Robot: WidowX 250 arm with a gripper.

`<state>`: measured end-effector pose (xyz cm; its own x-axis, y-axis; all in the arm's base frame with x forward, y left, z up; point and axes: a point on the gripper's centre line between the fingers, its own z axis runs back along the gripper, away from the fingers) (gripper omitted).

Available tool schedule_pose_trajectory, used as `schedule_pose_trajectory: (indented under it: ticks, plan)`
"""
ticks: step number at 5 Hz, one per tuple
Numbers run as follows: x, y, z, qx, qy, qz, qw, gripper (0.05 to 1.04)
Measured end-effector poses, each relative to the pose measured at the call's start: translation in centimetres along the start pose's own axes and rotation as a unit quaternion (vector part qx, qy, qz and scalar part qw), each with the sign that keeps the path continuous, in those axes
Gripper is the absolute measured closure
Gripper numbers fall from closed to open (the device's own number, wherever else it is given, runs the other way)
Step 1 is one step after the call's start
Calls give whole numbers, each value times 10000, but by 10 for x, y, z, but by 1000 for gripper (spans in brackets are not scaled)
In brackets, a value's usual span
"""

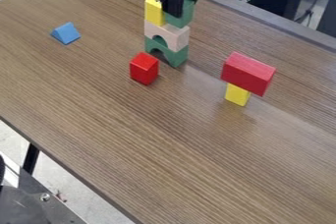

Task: Place the green cube on top of the white arch

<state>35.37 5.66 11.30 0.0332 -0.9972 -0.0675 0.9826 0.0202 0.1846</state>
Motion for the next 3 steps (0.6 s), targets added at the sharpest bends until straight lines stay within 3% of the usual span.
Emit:
schedule_pose_trajectory:
  ticks: [3]
  plan:
    - [-1, -1, -10, -49, 26, -35, 10000, 536]
